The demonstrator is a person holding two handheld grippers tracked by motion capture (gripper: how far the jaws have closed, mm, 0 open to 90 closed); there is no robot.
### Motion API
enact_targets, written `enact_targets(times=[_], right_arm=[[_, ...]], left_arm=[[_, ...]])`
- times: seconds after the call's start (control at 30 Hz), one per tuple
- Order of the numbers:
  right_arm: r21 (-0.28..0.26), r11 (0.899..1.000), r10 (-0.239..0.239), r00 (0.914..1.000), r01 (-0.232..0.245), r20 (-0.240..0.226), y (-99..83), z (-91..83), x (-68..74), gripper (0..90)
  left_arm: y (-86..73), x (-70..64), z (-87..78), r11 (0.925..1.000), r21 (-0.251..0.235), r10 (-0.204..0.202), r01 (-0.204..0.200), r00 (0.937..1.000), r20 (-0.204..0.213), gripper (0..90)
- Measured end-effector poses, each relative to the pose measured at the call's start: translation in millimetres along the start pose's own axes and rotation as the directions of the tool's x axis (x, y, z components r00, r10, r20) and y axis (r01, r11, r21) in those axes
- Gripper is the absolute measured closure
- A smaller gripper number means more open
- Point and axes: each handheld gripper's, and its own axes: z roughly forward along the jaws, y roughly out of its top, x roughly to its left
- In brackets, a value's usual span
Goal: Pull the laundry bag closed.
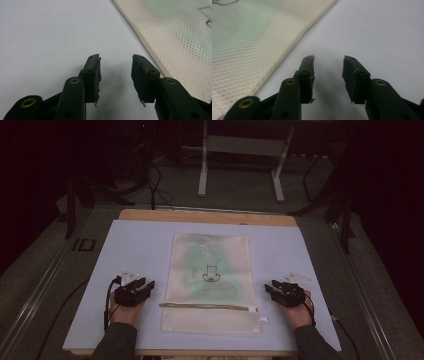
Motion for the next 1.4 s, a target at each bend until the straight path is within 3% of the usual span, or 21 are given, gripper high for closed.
enact_targets(times=[0.07, 0.3, 0.47, 0.6, 0.63, 0.8, 1.0, 1.13, 1.17, 1.33, 1.37, 1.4], right_arm=[[-0.003, 1.000, -0.002, 0.9999, 0.002, -0.010, 0.6, -0.5, 0.3, 63.0], [-0.013, 1.000, 0.016, 0.9988, -0.017, -0.046, 1.6, -3.7, -0.2, 65.4], [-0.010, 0.999, -0.033, 0.9962, 0.032, -0.081, 5.7, -1.5, 10.2, 65.3], [-0.016, 0.999, -0.045, 0.9930, 0.044, -0.109, 8.1, -0.9, 13.9, 65.3], [-0.020, 0.998, -0.059, 0.9890, 0.057, -0.135, 10.4, -1.0, 16.2, 65.7], [-0.029, 0.997, -0.082, 0.9822, 0.078, -0.169, 15.7, -2.5, 21.2, 67.5], [-0.040, 0.992, -0.126, 0.9670, 0.120, -0.221, 24.6, -4.4, 30.4, 69.2], [-0.052, 0.987, -0.161, 0.9502, 0.153, -0.267, 35.4, -2.5, 41.3, 69.7], [-0.052, 0.987, -0.161, 0.9502, 0.153, -0.267, 35.4, -2.5, 41.3, 69.7], [-0.062, 0.981, -0.194, 0.9281, 0.184, -0.318, 46.1, 0.8, 53.1, 71.0], [-0.062, 0.979, -0.204, 0.9195, 0.195, -0.336, 49.6, 2.8, 57.8, 71.6], [-0.062, 0.979, -0.204, 0.9195, 0.195, -0.336, 49.6, 2.8, 57.8, 71.6]], left_arm=[[0.1, 1.5, 0.0, 0.9999, -0.001, -0.011, 0.011, 0.9999, 0.008, 57.2], [-0.5, -0.4, -0.2, 0.9999, -0.003, 0.012, -0.012, 0.9999, 0.008, 56.6], [-1.1, 0.2, -0.6, 0.9999, -0.011, 0.012, -0.012, 0.9995, 0.031, 56.6], [-1.1, 0.0, -0.6, 0.9997, -0.006, 0.025, -0.025, 0.9985, 0.049, 56.6], [-1.2, -0.1, -0.6, 0.9996, -0.006, 0.028, -0.027, 0.9982, 0.054, 56.6], [-1.3, 0.0, -0.9, 0.9997, -0.011, 0.024, -0.023, 0.9984, 0.050, 56.6], [-1.5, -0.1, -1.4, 0.9995, -0.020, 0.027, -0.025, 0.9979, 0.059, 56.6], [-0.8, 0.3, -0.7, 0.9995, -0.010, 0.031, -0.031, 0.9965, 0.078, 56.4], [-0.8, 0.3, -0.7, 0.9995, -0.010, 0.031, -0.031, 0.9965, 0.078, 56.4], [-0.5, 0.4, -0.6, 0.9996, -0.008, 0.028, -0.028, 0.9960, 0.085, 56.4], [-0.4, 0.7, -0.6, 0.9996, -0.008, 0.026, -0.026, 0.9959, 0.087, 56.4], [-0.4, 0.9, -0.8, 0.9997, -0.009, 0.024, -0.024, 0.9958, 0.089, 56.4]])
